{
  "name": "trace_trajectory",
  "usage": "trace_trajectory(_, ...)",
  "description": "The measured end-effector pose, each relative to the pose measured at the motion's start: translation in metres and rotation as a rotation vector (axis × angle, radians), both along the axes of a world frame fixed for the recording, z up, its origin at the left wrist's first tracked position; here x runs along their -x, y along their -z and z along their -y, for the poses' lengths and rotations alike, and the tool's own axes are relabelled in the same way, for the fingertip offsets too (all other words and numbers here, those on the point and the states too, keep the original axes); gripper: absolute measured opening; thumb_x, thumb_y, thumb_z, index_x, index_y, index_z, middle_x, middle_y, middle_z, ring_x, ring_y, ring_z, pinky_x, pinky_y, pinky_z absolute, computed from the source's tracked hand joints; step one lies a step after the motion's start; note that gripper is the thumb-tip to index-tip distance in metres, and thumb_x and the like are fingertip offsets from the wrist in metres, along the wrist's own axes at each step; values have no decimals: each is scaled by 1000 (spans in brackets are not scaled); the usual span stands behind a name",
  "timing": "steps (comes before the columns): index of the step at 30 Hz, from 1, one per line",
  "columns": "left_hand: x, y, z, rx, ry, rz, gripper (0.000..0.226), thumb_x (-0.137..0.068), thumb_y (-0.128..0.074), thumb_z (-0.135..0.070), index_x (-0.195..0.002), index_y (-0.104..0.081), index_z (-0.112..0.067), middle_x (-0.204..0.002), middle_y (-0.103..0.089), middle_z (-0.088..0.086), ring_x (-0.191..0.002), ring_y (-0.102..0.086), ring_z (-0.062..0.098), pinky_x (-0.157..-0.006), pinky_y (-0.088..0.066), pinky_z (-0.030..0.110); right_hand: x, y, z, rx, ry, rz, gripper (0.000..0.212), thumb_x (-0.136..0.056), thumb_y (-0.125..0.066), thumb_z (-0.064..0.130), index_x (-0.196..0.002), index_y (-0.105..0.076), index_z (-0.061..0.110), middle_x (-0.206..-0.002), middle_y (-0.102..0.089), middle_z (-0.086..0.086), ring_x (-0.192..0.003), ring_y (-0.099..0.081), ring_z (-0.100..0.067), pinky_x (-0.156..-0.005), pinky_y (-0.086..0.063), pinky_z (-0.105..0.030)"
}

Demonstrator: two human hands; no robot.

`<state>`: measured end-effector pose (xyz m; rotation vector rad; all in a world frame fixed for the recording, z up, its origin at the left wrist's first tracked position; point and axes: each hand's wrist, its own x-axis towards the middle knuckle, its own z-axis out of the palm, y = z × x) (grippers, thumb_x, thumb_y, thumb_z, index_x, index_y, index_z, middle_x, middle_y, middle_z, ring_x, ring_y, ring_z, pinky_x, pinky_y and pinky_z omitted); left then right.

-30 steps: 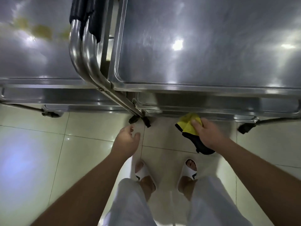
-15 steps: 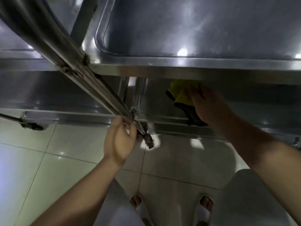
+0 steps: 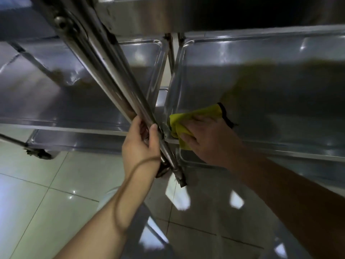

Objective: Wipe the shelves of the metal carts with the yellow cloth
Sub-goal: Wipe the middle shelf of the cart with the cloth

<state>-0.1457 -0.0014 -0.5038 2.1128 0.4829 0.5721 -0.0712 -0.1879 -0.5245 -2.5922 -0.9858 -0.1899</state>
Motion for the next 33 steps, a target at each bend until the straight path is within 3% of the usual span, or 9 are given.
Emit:
trace_trajectory(4, -6, 5, 4, 65, -8, 55, 34, -100, -65, -23, -133, -63, -15, -113, -76, -3, -104, -68, -4, -93, -53, 15, 2, 11, -1, 170, -183, 114, 47, -106, -37, 32, -134, -66, 9, -132, -69, -16, -122, -63, -45, -101, -50, -61)
trace_trajectory(7, -7, 12, 1, 93, -12, 79, 32, -98, -65, -36, -128, -62, -24, -109, -75, -8, -104, -71, 4, -96, -58, 35, -10, -6, -22, 346, -258, 55, 57, -102, -24, 33, -149, -52, 15, -155, -50, -13, -137, -50, -48, -112, -38, -62)
trace_trajectory(9, -7, 14, 1, 95, 7, 91, 37, -96, -62, -40, -129, -62, -23, -112, -75, -9, -107, -70, 3, -98, -57, 36, -28, -10, -42, 420, -155, -114, 60, -106, -17, 41, -163, -23, 25, -172, -19, -2, -154, -23, -38, -121, -20, -57)
trace_trajectory(13, -7, 15, 0, 67, 18, 97, 32, -100, -64, -35, -129, -63, -23, -112, -74, -13, -106, -68, -4, -95, -54, 21, -75, -3, -62, 252, 99, -266, 62, -105, -20, 58, -164, -13, 39, -173, -9, 11, -159, -9, -29, -125, -4, -59)
trace_trajectory(16, -6, 15, -1, 60, 21, 100, 29, -98, -66, -32, -127, -64, -24, -110, -73, -15, -104, -68, -6, -93, -52, 15, -105, -5, -39, 300, 277, -384, 68, -101, -11, 65, -164, -7, 41, -174, -1, 12, -159, -1, -29, -123, 1, -61)
trace_trajectory(26, -6, 15, 2, 83, -2, 101, 28, -99, -65, -35, -126, -63, -28, -105, -74, -16, -101, -69, -5, -93, -54, 27, -48, -9, 112, 162, 793, -505, 56, -106, -20, 58, -160, -23, 45, -174, -8, -5, -159, -7, -30, -124, -6, -55)
trace_trajectory(30, -6, 15, 1, 88, -11, 97, 29, -99, -65, -37, -127, -64, -29, -105, -75, -16, -102, -69, -5, -93, -54, 26, -24, -8, 56, 375, 593, -253, 38, -103, -31, 41, -135, -51, 38, -152, -47, -18, -140, -43, -44, -106, -35, -61)
trace_trajectory(32, -7, 15, -1, 93, -3, 94, 31, -98, -65, -39, -128, -64, -29, -107, -75, -16, -104, -69, -4, -95, -54, 26, -18, -6, 8, 356, 407, -210, 46, -97, -25, 41, -129, -58, 35, -137, -60, -15, -126, -54, -44, -100, -41, -56)
trace_trajectory(33, -7, 16, -2, 97, 3, 89, 31, -98, -65, -39, -127, -64, -29, -107, -75, -16, -104, -69, -5, -95, -53, 26, -21, -4, -18, 325, 299, -199, 56, -95, -18, 41, -136, -56, 35, -144, -56, -15, -132, -50, -44, -105, -38, -57)
